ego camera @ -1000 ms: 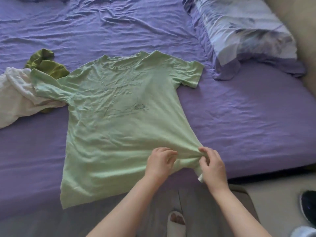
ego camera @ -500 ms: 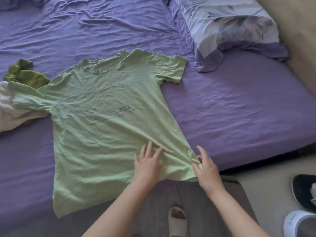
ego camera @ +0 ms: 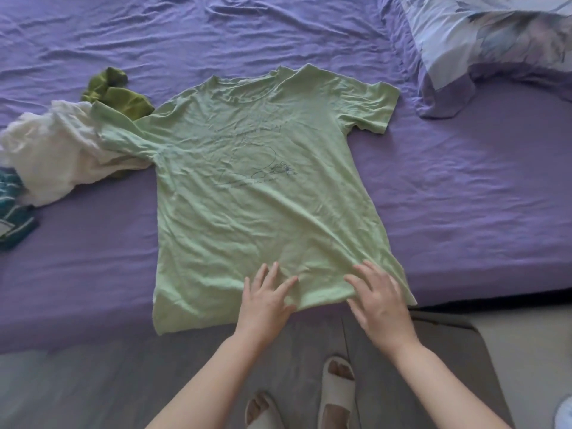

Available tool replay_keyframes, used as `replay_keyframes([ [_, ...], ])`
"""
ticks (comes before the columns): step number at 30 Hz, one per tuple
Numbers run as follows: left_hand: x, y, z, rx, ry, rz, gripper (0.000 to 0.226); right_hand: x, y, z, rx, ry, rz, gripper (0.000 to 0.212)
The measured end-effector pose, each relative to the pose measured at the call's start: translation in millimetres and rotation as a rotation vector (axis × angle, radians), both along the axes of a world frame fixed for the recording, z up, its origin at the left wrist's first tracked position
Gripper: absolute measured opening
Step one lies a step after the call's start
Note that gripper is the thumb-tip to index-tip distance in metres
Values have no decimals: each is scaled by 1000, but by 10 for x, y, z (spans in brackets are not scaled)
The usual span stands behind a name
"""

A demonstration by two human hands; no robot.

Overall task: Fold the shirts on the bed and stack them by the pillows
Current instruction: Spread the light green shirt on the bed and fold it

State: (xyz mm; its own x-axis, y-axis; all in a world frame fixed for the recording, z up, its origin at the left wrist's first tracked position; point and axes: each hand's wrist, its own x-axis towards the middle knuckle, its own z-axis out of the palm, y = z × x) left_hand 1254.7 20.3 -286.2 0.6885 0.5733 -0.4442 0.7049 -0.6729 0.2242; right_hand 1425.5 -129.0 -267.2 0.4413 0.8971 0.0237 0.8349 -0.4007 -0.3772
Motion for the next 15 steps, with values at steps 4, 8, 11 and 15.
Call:
replay_keyframes([
  [4,-240,26,-117,16,-42,-60,47,-244,217,-152,-157,17,208,57],
  [8,-246,101,-174,120,-127,-49,26,-237,399,-197,-155,-31,134,36],
  [11,-251,194,-116,75,-177,-42,19,-137,424,-139,-211,68,178,15],
  [15,-334,368,60,-132,-58,-110,28,-71,386,-79,-485,144,312,26],
])
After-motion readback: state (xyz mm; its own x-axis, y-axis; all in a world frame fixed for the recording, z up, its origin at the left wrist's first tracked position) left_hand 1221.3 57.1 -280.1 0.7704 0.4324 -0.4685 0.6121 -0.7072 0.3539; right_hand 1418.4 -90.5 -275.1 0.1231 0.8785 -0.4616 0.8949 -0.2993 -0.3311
